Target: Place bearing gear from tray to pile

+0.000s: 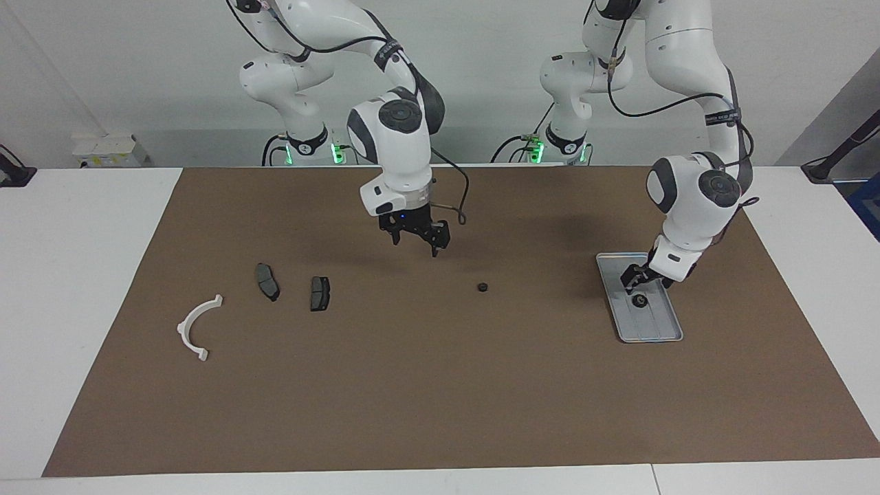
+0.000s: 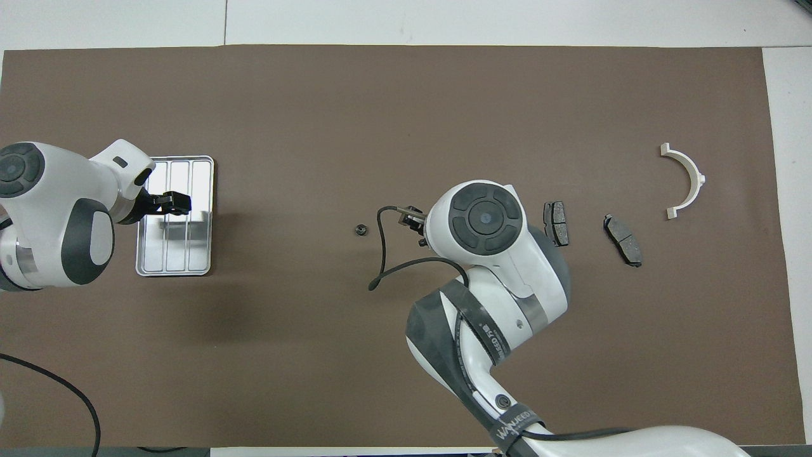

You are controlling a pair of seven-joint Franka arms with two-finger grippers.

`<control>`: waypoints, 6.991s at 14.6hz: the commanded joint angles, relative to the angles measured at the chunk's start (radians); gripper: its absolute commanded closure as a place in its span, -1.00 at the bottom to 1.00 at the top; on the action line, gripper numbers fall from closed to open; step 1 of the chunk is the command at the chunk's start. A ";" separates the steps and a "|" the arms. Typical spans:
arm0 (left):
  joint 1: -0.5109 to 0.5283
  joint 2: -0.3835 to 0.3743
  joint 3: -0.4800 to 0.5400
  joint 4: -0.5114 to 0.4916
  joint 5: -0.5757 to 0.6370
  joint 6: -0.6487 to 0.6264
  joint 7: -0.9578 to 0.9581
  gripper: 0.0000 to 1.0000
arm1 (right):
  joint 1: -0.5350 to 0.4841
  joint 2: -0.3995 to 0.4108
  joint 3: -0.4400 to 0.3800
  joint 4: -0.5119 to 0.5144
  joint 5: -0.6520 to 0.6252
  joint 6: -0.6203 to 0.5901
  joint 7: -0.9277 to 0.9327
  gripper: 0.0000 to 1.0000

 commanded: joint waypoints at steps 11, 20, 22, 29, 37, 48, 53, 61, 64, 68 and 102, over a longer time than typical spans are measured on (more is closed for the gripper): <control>-0.010 0.059 0.002 -0.015 -0.044 0.120 0.008 -0.83 | 0.138 0.441 -0.010 0.533 -0.061 -0.155 0.273 -0.85; -0.019 0.061 0.002 0.005 -0.071 0.104 0.005 1.00 | 0.173 0.491 -0.008 0.542 -0.078 -0.139 0.305 -0.77; -0.017 0.059 0.002 0.064 -0.071 0.012 0.005 1.00 | 0.166 0.491 -0.008 0.541 -0.081 -0.131 0.305 -0.74; -0.010 0.058 0.005 0.459 -0.142 -0.429 -0.001 1.00 | 0.163 0.488 -0.008 0.507 -0.083 -0.077 0.305 -0.56; -0.019 0.051 0.005 0.461 -0.157 -0.427 -0.007 1.00 | 0.155 0.488 -0.008 0.508 -0.084 -0.085 0.300 1.00; -0.119 0.048 0.003 0.462 -0.157 -0.443 -0.061 1.00 | -0.219 0.226 -0.005 0.522 -0.051 -0.488 -0.490 1.00; -0.486 0.051 0.005 0.485 -0.091 -0.441 -0.557 1.00 | -0.472 0.201 -0.007 0.420 -0.052 -0.380 -1.012 1.00; -0.678 0.039 0.005 0.347 -0.050 -0.290 -0.782 1.00 | -0.595 0.264 -0.007 0.205 -0.052 0.041 -1.229 1.00; -0.683 0.056 0.003 0.292 -0.034 -0.193 -0.817 1.00 | -0.595 0.301 -0.007 0.205 -0.052 0.101 -1.229 1.00; -0.683 0.091 0.003 0.269 -0.033 -0.151 -0.823 1.00 | -0.594 0.326 -0.007 0.203 -0.052 0.144 -1.224 1.00; -0.408 -0.094 0.057 0.356 0.076 -0.347 -0.575 -1.00 | -0.126 0.111 0.002 0.251 -0.041 -0.177 -0.184 -1.00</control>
